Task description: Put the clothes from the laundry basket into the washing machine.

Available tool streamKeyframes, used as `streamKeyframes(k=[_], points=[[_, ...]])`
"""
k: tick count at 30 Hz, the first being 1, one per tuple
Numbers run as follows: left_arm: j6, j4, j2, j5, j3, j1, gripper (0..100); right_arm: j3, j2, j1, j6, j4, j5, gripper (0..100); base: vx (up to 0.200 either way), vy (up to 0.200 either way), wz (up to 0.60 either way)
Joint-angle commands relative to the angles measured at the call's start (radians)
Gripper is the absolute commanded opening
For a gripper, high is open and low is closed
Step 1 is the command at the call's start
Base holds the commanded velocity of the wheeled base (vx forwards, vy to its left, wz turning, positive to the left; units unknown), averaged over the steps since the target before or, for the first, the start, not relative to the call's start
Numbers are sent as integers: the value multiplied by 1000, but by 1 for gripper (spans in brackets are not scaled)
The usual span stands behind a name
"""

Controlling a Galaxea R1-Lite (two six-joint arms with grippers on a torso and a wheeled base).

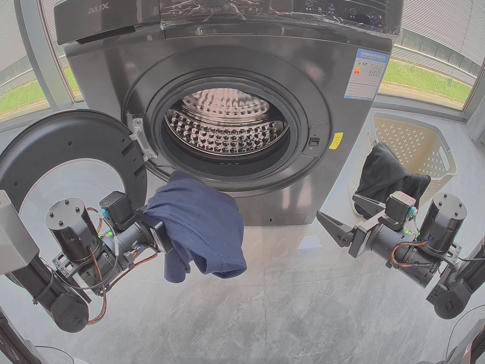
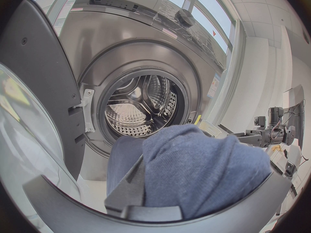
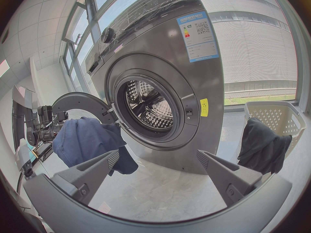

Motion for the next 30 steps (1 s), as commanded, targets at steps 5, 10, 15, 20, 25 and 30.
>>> streamKeyframes(k=[5, 10, 15, 20, 25, 30], points=[[-1, -2, 3, -1, 0, 11, 0, -2, 10, 10, 3, -2, 0, 100, 80, 0, 0], [5, -2, 17, -1, 4, 11, 0, 1, 10, 10, 3, -2, 0, 100, 160, 0, 0], [8, -2, 31, 1, 4, 6, 0, 3, 10, 12, 3, -2, 0, 100, 0, 0, 0], [8, -4, 45, 1, 9, 0, 0, 3, 10, 12, 3, 0, -2, 100, 0, 200, 0], [8, -4, 46, 1, 9, 0, 0, 4, 10, 12, 3, -2, -2, 100, 0, 40, 0], [10, -2, 48, 1, 18, -6, 0, 4, 11, 12, 3, -2, -2, 100, 0, 0, 0]])
